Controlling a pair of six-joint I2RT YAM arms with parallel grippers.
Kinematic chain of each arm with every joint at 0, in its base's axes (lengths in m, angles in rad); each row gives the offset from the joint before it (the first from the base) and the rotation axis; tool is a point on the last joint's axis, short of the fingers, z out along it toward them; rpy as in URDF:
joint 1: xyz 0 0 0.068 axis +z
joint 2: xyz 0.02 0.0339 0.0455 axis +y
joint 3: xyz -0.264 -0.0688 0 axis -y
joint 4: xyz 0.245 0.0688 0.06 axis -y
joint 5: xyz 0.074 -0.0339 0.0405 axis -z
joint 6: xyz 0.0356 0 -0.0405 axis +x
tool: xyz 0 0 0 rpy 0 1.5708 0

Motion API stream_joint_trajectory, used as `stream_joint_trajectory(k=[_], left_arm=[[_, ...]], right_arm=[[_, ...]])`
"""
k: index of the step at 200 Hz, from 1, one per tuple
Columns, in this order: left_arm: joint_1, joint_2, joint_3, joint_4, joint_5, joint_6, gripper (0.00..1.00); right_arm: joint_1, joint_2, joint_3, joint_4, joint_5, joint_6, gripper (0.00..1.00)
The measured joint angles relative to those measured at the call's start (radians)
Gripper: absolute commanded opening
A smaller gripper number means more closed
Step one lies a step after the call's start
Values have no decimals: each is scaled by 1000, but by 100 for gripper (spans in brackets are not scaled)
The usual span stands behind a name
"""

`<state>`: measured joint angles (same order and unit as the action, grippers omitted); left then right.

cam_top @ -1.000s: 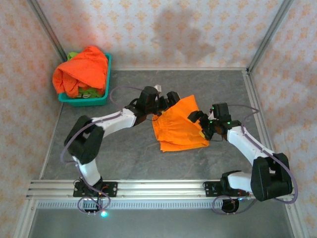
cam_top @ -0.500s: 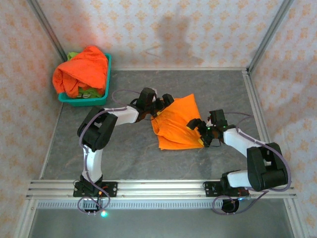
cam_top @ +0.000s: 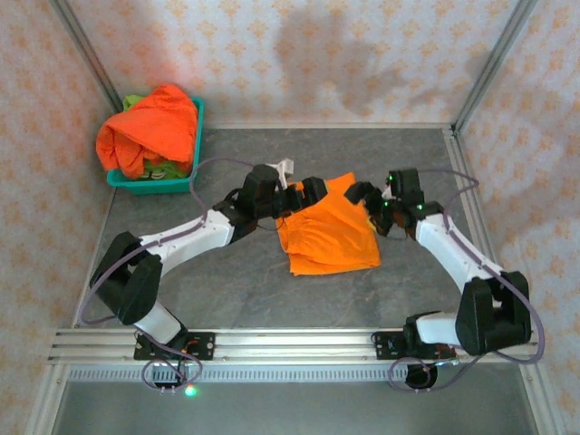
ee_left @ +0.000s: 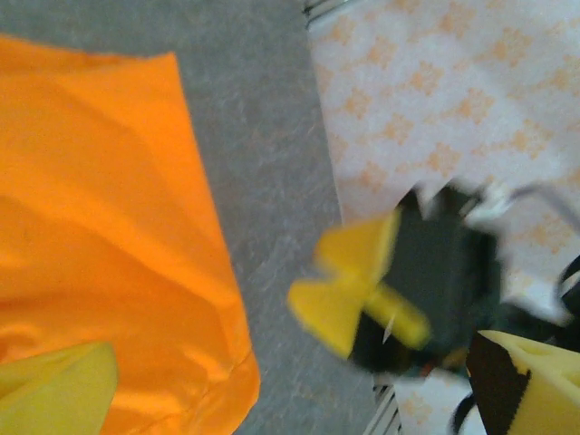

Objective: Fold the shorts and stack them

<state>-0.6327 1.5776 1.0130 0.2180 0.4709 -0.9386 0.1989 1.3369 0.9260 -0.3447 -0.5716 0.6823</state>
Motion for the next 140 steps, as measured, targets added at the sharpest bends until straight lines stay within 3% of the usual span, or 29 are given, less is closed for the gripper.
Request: stream_joint_trajectory(k=[45,81,111,140], left_arm=[[-44,124,-141,36,-18,-33,100],[-77,133,-179,89,-52,-32,100],[-77,102,-225,110,-81,-22,100],[-77,49,-236,58,-106,11,100]], right_arm=[[0,291,277,7,-22,-6,99],[0,486,404,6,-54,-11,98],[-2,542,422,-27,-49,-61,98],[-16,537,442,-135,6,-209,93]])
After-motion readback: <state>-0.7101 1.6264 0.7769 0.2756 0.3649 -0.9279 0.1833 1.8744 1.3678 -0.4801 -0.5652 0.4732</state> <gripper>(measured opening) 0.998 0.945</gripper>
